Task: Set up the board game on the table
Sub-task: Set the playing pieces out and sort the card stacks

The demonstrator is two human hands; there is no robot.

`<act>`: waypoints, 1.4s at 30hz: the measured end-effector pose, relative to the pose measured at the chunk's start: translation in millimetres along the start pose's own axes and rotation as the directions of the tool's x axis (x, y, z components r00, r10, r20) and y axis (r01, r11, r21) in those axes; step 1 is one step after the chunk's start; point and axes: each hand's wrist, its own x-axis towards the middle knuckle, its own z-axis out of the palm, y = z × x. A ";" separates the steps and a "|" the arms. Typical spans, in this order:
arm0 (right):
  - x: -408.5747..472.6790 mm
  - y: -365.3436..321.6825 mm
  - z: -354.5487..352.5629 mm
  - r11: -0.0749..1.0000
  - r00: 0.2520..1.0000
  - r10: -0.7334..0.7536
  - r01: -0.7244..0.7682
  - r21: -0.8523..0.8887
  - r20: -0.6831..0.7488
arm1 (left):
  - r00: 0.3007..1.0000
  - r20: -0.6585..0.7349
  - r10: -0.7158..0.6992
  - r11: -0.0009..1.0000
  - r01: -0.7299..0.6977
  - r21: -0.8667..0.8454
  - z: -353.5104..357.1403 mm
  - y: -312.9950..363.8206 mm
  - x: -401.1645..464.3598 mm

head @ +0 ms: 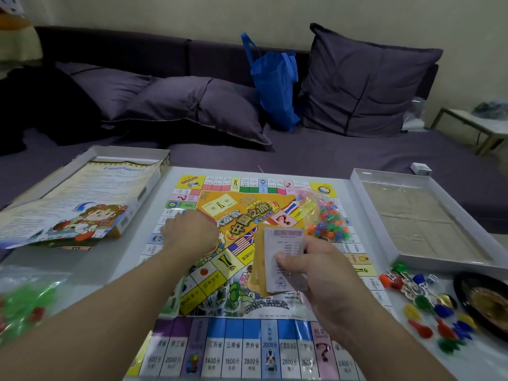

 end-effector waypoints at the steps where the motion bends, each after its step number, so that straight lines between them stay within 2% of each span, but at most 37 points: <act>1: -0.7 -0.4 -0.9 1.000 1.000 -0.003 0.003 -0.001 0.000 | 1.000 -0.030 -0.006 0.998 0.008 0.070 1.8 -0.8 0.0; 3: -2.5 -1.2 -2.5 1.000 1.000 -0.009 0.009 -0.008 -0.001 | 0.997 -0.071 0.006 0.995 0.001 0.102 1.5 -0.9 -5.7; 5: -4.0 -1.3 -4.0 1.000 1.000 -0.010 0.010 0.003 0.004 | 0.992 -0.105 0.070 0.997 -0.066 0.045 -4.0 2.2 -14.0; 6: -4.5 -1.4 -4.4 1.000 1.000 -0.007 0.007 0.017 0.007 | 0.989 -0.103 0.107 0.992 -0.114 -0.059 -10.2 4.9 -20.4; 7: -5.0 -1.2 -4.5 1.000 1.000 -0.005 0.005 0.030 0.008 | 0.987 -0.080 0.140 0.959 -0.155 -0.236 -16.8 9.0 -28.4; 9: -7.0 -1.7 -4.0 0.998 1.000 -0.007 0.007 0.056 0.003 | 0.974 0.081 0.211 0.767 -0.114 -0.631 -31.3 17.2 -57.5; 11: -10.8 -3.3 -2.8 0.996 1.000 -0.020 0.020 0.089 -0.007 | 0.909 0.259 0.327 0.575 0.025 -0.818 -40.1 18.7 -94.3; 15: -19.8 -0.7 5.4 0.997 0.999 -0.027 0.029 0.066 -0.025 | 0.773 0.443 0.453 0.352 0.301 -0.886 -40.9 11.1 -153.8; 17: -25.3 1.7 10.9 0.999 0.998 -0.049 0.049 0.009 -0.047 | 0.768 0.432 0.473 0.282 0.332 -0.900 -37.9 8.2 -164.6; 19: -29.6 2.8 15.5 0.994 0.993 -0.088 0.081 -0.076 -0.082 | 0.808 0.401 0.431 0.243 0.324 -0.914 -34.7 6.4 -169.1; 22: -32.7 4.1 17.7 0.969 0.977 -0.170 0.142 -0.201 -0.129 | 0.850 0.364 0.380 0.241 0.288 -0.927 -33.3 6.2 -175.3; 27: -28.9 3.8 16.1 0.978 0.966 -0.179 0.154 -0.140 -0.189 | 0.897 0.305 0.319 0.253 0.230 -0.940 -41.4 4.7 -174.3; 32: -22.4 1.1 12.8 0.990 0.974 -0.136 0.126 -0.067 -0.180 | 0.896 0.250 0.366 0.333 0.124 -0.935 -43.0 2.4 -168.6; 36: -17.3 -2.2 5.8 0.992 0.969 -0.118 0.125 0.017 -0.215 | 0.917 0.246 0.313 0.369 0.121 -0.921 -39.1 5.1 -160.8; 39: -16.7 0.0 5.0 0.992 0.974 -0.125 0.123 -0.022 -0.188 | 0.919 0.242 0.311 0.439 0.087 -0.894 -33.4 4.5 -157.1; 42: -17.7 4.3 7.1 0.991 0.981 -0.118 0.106 -0.085 -0.151 | 0.906 0.255 0.339 0.466 0.074 -0.882 -30.1 7.9 -157.9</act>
